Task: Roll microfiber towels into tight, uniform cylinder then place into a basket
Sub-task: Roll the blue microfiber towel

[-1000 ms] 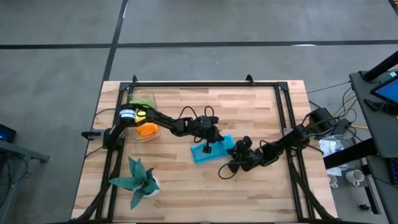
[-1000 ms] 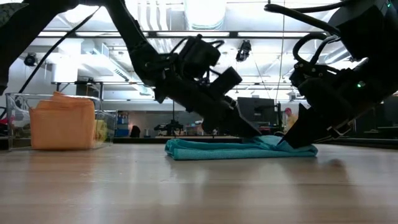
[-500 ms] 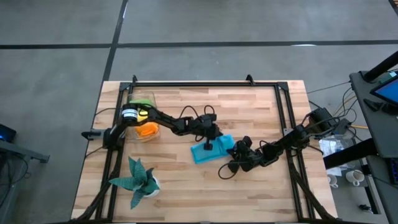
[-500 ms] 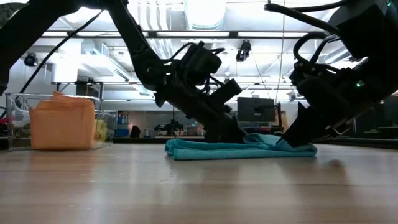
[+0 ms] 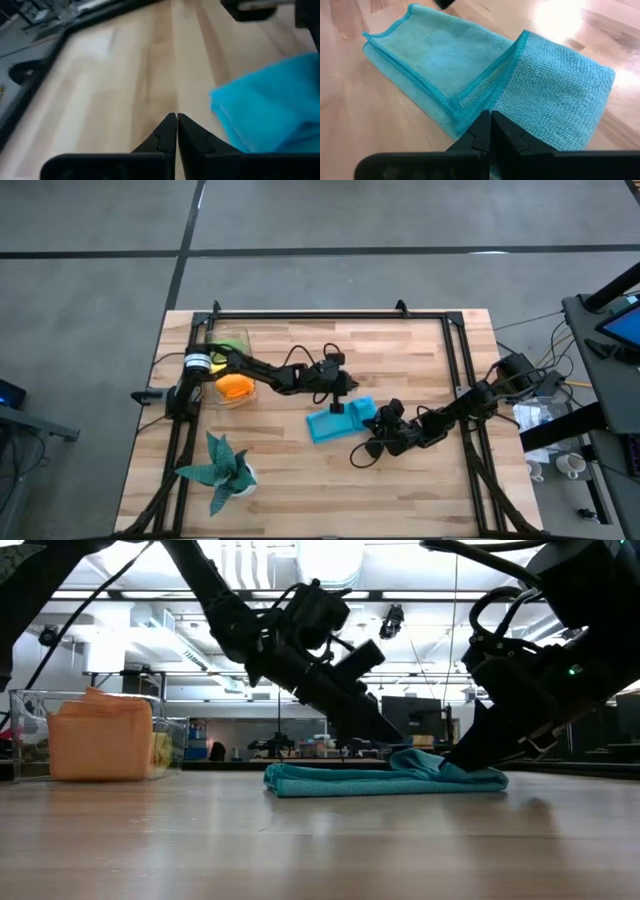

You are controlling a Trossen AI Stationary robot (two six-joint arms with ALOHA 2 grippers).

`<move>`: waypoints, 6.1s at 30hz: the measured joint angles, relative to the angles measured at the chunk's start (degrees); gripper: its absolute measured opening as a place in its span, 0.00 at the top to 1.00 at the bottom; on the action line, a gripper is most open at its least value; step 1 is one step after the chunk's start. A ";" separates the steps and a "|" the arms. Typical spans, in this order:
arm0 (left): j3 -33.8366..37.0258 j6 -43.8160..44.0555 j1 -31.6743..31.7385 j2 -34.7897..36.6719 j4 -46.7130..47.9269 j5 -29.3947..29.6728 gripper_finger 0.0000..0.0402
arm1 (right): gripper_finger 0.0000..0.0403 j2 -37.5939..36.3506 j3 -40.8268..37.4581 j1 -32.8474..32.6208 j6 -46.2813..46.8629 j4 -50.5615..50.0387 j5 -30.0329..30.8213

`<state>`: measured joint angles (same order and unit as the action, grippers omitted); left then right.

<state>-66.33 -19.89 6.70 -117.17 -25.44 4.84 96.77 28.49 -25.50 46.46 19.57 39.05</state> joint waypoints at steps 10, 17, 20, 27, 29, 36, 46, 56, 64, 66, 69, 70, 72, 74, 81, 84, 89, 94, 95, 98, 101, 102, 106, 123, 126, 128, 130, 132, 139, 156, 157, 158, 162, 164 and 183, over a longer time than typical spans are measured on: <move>-0.15 2.55 -1.92 -1.18 0.67 -24.03 1.00 | 0.98 0.00 0.00 0.02 0.00 0.05 0.02; -0.50 3.23 -1.88 -3.40 -1.27 -20.26 1.00 | 0.98 0.00 0.00 0.02 0.02 0.02 0.04; -1.44 3.70 -1.88 -5.09 -2.63 -19.19 1.00 | 0.98 0.00 -0.02 0.02 0.00 -0.02 0.04; -1.90 4.53 -1.72 -6.25 -2.63 -18.70 1.00 | 0.98 -0.02 0.00 0.02 0.02 0.42 0.04; -1.90 4.18 -1.50 -6.25 -1.08 -17.02 1.00 | 0.98 -0.02 0.00 0.02 0.02 0.46 0.04; -1.94 4.08 -0.70 -6.43 1.43 -14.18 1.00 | 0.98 -0.26 0.13 0.04 0.95 0.57 0.20; -1.68 4.14 -0.70 -6.47 1.63 -14.12 1.00 | 0.78 -16.96 0.30 0.26 7.47 -14.63 2.59; -1.59 4.22 -0.70 -6.49 2.28 -14.14 1.00 | 0.48 -19.75 -4.79 -0.12 44.74 -25.17 0.74; -1.30 4.47 -0.70 -6.51 2.26 -14.15 1.00 | 0.44 -8.90 -5.32 -0.13 50.88 -10.36 -1.75; -1.17 4.49 -0.70 -6.51 2.18 -14.16 1.00 | 0.44 -7.39 -4.48 -0.16 50.58 -10.18 -1.15; -1.17 4.49 -0.70 -6.51 2.24 -14.18 1.00 | 0.44 -7.08 -3.32 -0.15 51.14 -11.28 -0.52; -1.18 4.49 -0.70 -6.51 2.24 -14.18 1.00 | 0.44 -7.41 -3.15 -0.15 51.10 -11.32 -0.44; -1.19 4.49 -0.70 -6.51 2.29 -14.20 1.00 | 0.44 -7.63 -2.27 -0.07 51.14 -10.41 -1.38; -1.16 4.49 -0.70 -6.53 2.26 -14.18 1.00 | 0.45 -7.69 -0.88 -0.12 51.50 -8.51 -2.39; -0.92 4.54 -0.70 -6.56 2.14 -14.19 1.00 | 0.49 -4.07 1.36 -0.09 50.72 -9.13 -3.60; -0.89 4.54 -0.70 -6.56 2.11 -14.20 1.00 | 0.51 -3.18 1.36 -0.11 51.54 -9.24 -3.31; -0.81 4.52 -0.70 -6.56 2.09 -14.21 1.00 | 0.52 -4.41 1.16 -0.11 51.51 -12.17 -2.82; -0.78 4.52 -0.70 -6.58 2.09 -14.20 1.00 | 0.52 -6.40 0.78 -0.11 54.46 -19.64 -0.93; -0.76 4.52 -0.70 -6.58 2.08 -14.23 1.00 | 0.52 -6.40 0.71 -0.11 54.97 -19.61 -0.54; -0.74 4.52 -0.70 -6.58 2.07 -14.20 1.00 | 0.52 -6.22 0.63 -0.11 55.18 -19.11 -0.31; -0.71 4.52 -0.70 -6.58 2.05 -14.20 1.00 | 0.52 -5.92 0.89 -0.11 54.87 -19.01 -0.03; -0.70 4.52 -0.70 -6.58 2.05 -14.24 1.00 | 0.52 -5.99 0.99 -0.11 53.79 -19.03 -0.34; -0.67 4.52 -0.70 -6.58 2.03 -14.23 1.00 | 0.52 -9.27 1.09 -0.14 46.85 -19.06 -5.33; -0.65 4.52 -0.70 -6.58 2.02 -14.23 1.00 | 0.83 -10.72 2.22 1.55 35.28 -21.02 2.83; -0.65 4.52 -0.70 -6.58 2.02 -14.23 1.00 | 0.95 -8.00 3.13 1.57 31.30 -16.63 4.07; -0.65 4.52 -0.70 -6.58 2.02 -14.23 1.00 | 0.96 -6.87 3.82 1.66 29.86 -14.91 4.15; -0.65 4.51 -0.70 -6.58 1.98 -14.20 1.00 | 0.97 -5.62 4.46 1.76 29.04 -14.36 4.17; -0.65 4.52 -0.70 -6.58 1.96 -14.22 1.00 | 0.98 -4.51 4.92 1.80 28.92 -14.55 4.06; -0.65 4.52 -0.72 -6.58 1.80 -14.23 1.00 | 0.98 -1.24 6.82 1.18 27.91 -14.22 -1.31; -0.67 4.49 -0.72 -6.60 1.57 -14.23 1.00 | 0.98 -1.11 7.17 -1.30 24.91 -15.36 -9.39; -0.67 4.49 -0.72 -6.60 1.56 -14.20 1.00 | 0.98 -2.40 7.30 -1.55 23.00 -15.43 -9.44; -0.65 4.49 -0.72 -6.60 1.54 -14.22 1.00 | 0.98 -3.92 7.41 -1.70 20.99 -15.27 -9.22; -0.65 4.48 -0.72 -6.60 1.53 -14.20 1.00 | 0.98 -8.42 7.50 -1.61 15.08 -16.71 -1.76; -0.66 4.48 -0.72 -6.60 1.54 -14.22 1.00 | 0.98 -9.61 7.50 -0.90 14.69 -19.81 2.63; -0.65 4.47 -0.78 -6.60 1.55 -14.49 1.00 | 0.98 -0.86 6.27 -0.18 22.58 -22.79 -1.62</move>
<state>-66.98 -15.42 5.92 -123.76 -23.89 -9.65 95.91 34.76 -25.67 69.04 -3.23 37.42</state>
